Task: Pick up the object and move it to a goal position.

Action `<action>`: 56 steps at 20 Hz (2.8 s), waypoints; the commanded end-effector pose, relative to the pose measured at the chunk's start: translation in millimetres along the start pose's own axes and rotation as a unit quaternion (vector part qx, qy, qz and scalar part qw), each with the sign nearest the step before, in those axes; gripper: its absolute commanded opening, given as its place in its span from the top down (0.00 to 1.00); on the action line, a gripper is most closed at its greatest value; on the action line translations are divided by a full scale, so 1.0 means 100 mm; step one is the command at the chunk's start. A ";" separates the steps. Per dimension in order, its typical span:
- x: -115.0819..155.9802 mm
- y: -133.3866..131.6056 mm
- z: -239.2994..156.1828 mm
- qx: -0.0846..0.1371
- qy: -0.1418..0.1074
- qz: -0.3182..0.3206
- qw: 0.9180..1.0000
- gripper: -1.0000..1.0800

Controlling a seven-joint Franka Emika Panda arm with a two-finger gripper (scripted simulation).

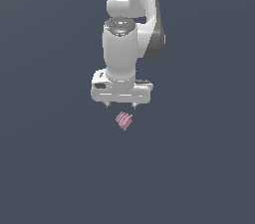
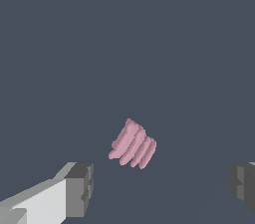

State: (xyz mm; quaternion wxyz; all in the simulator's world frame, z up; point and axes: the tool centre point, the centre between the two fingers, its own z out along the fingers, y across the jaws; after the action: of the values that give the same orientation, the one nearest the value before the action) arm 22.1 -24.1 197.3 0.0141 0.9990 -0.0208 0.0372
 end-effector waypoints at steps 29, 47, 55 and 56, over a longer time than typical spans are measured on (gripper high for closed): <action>0.00 -0.01 0.23 0.004 0.002 0.073 0.997 0.04; -0.31 -0.06 0.95 0.003 -0.037 0.264 0.964 0.04; -0.34 -0.07 1.00 0.002 -0.040 0.275 0.961 0.04; -0.34 -0.07 1.01 0.002 -0.040 0.275 0.961 0.04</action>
State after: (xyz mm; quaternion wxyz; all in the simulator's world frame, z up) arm -3.9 -18.9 94.5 0.0000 0.9556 -0.2947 0.0002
